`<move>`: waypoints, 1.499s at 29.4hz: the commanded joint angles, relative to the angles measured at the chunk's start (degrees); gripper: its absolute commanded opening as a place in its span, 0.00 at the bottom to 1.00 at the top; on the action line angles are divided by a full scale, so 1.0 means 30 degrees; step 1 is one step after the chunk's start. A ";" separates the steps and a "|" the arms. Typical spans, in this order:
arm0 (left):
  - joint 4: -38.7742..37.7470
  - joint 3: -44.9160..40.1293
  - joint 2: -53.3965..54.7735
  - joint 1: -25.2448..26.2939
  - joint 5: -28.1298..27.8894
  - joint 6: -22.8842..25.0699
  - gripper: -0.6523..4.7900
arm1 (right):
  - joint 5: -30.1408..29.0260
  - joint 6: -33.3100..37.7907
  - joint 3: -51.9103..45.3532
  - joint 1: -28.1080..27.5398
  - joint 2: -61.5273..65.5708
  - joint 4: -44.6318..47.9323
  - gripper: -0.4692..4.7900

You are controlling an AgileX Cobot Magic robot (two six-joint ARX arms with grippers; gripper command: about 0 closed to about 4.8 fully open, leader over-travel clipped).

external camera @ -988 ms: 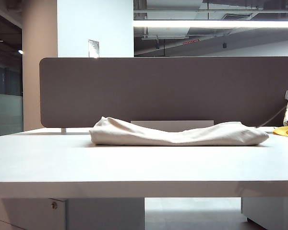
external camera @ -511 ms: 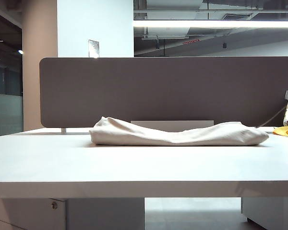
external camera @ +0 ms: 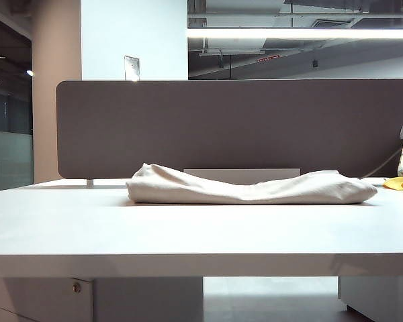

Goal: Fold the bottom side of the T-shirt horizontally towards the center, about one-third of the way, then fold the sleeve back towards the center, creating a straight line along the edge of the T-shirt, and finally fold the bottom of the T-shirt up towards the top, creating a neat rectangle.

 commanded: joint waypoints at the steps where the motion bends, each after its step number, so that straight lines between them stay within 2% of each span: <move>1: 0.0277 0.0029 -0.1013 0.1581 0.1020 0.1392 0.11 | -0.0015 0.0036 0.0080 0.0000 -0.0051 0.0270 0.08; 4: 0.0321 0.0029 -0.1741 0.3031 0.2273 0.2543 0.11 | -0.0015 0.0036 0.0080 0.0000 -0.0051 0.0270 0.08; 8: 0.0270 0.0000 -0.2113 0.3927 0.3038 0.2805 0.11 | -0.0015 0.0029 0.0080 0.0000 -0.0051 0.0262 0.08; 20: 0.0306 -0.1792 -0.4932 0.3934 0.4299 0.2798 0.11 | -0.0015 0.0029 0.0080 0.0000 -0.0051 0.0262 0.08; 44: 0.0532 -0.1792 -0.4940 0.3920 0.4306 0.2790 0.11 | -0.0015 0.0036 0.0087 0.0000 -0.0051 0.0401 0.08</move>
